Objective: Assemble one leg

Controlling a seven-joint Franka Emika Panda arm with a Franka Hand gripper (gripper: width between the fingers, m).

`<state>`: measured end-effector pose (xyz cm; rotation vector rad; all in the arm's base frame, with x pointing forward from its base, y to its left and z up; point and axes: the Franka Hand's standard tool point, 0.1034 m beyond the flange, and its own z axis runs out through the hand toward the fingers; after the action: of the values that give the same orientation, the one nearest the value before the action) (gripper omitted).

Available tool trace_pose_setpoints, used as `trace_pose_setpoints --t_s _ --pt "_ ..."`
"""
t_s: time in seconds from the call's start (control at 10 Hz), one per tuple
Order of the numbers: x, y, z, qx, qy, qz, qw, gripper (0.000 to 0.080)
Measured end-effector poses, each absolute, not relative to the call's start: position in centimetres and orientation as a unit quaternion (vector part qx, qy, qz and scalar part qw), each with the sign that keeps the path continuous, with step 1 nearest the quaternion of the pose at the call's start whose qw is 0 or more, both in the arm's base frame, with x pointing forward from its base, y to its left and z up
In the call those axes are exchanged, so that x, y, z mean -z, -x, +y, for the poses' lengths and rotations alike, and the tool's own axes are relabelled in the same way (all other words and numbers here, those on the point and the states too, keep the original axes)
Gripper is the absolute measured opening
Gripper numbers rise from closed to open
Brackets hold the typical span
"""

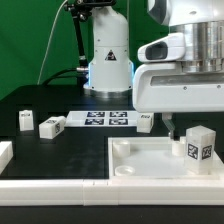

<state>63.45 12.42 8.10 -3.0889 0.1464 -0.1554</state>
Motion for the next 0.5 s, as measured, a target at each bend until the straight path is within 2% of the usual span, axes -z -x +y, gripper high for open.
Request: trace_pose_setpoints --t_s 0.2,0.5 --pt "-8.06 -63.57 12.62 0.047 0.997 -0.055 0.006 0.0649" --pt "-7.88 -63.67 11.92 0.048 0.986 -0.158 -0.002 0.0649"
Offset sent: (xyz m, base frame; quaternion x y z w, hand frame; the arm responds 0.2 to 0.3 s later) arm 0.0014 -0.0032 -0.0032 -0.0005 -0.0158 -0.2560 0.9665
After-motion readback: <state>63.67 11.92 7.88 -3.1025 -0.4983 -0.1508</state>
